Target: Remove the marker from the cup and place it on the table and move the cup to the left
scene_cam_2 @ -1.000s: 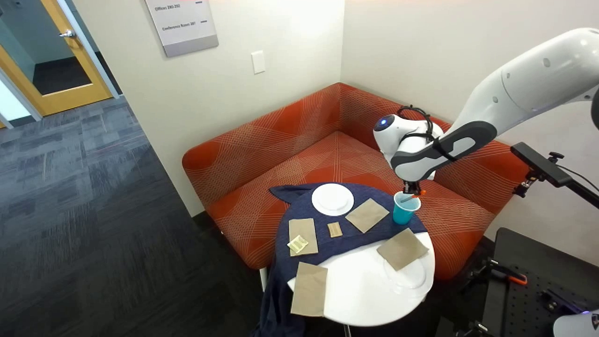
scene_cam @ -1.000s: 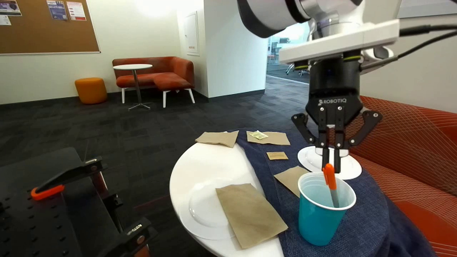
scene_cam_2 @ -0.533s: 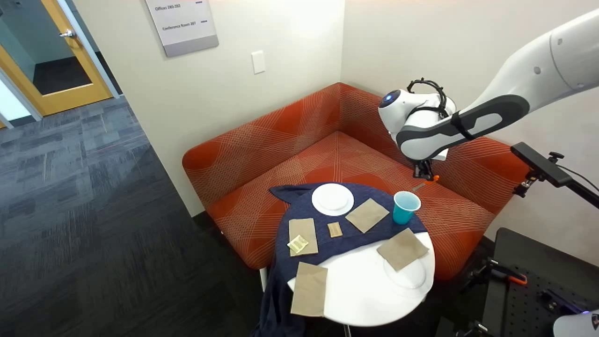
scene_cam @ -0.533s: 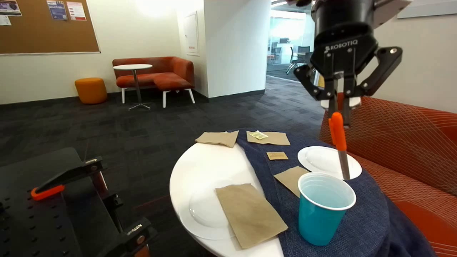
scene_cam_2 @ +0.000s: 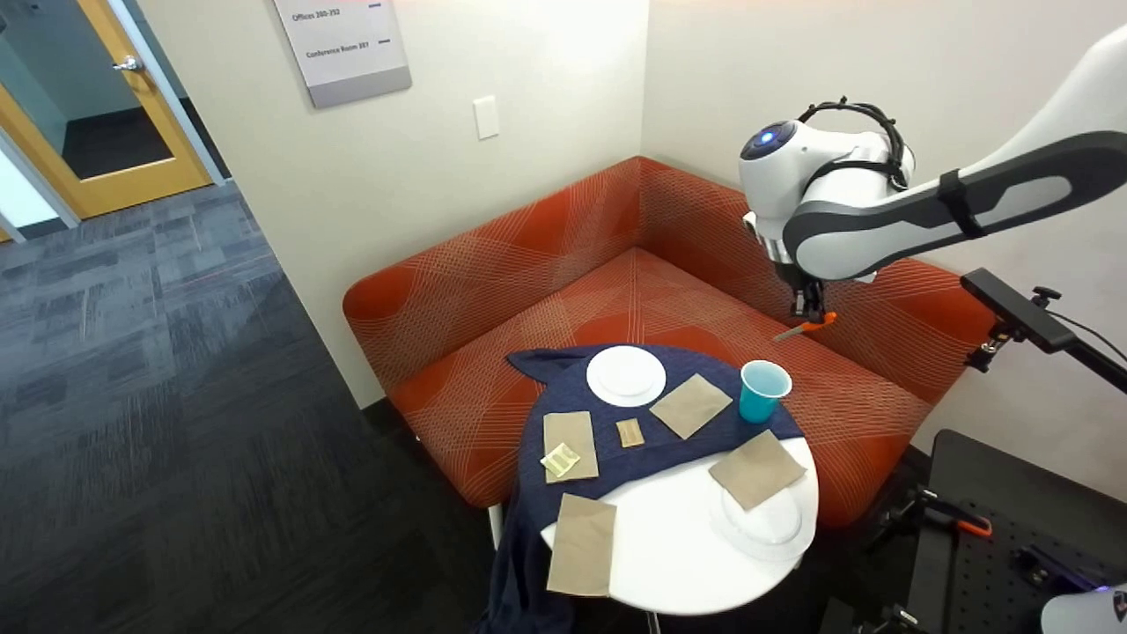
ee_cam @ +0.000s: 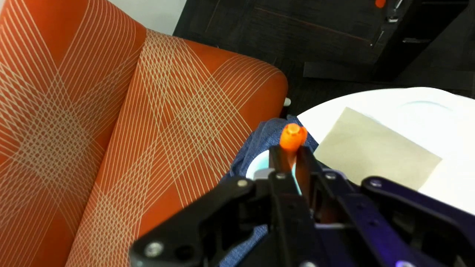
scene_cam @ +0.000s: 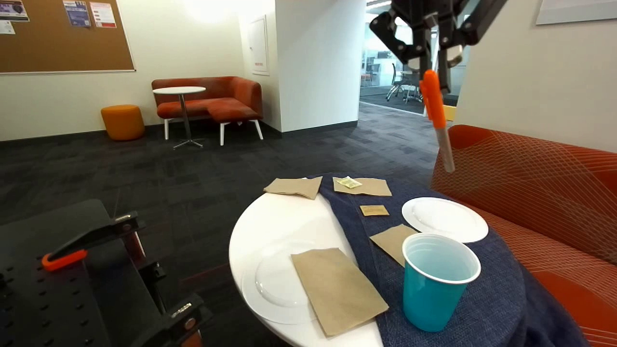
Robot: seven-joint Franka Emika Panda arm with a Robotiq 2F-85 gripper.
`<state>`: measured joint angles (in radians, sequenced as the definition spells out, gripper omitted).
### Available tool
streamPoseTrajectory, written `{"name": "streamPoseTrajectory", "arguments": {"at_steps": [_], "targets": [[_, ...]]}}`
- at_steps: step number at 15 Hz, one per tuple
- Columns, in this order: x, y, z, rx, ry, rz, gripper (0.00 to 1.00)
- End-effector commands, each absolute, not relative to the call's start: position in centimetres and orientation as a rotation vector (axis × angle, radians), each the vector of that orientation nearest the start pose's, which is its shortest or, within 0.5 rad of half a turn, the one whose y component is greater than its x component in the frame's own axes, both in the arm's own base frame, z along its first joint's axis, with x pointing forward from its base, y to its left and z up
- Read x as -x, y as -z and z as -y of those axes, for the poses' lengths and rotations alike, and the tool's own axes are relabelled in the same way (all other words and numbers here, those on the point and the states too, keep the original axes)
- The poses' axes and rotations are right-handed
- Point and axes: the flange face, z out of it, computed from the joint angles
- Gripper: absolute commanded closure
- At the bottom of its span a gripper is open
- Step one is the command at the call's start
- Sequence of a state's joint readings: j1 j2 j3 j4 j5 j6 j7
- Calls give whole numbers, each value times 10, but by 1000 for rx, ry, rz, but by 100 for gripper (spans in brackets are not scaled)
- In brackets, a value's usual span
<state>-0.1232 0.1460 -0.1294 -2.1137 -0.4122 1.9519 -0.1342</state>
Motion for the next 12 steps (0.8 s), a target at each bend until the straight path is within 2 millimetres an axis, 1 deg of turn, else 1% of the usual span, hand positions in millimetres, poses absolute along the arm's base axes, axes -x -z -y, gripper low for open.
{"name": "streamPoseTrajectory", "arguments": {"at_steps": [1,4,7,10,12], "targets": [[-492,-345,121,3405,-468,296,97],[-487,-346,90,3401,-350,390,97],[-480,-342,58,3394,-278,504,97],[-474,-332,26,3379,-253,601,97],[-473,-322,5,3362,-240,673,97]]}}
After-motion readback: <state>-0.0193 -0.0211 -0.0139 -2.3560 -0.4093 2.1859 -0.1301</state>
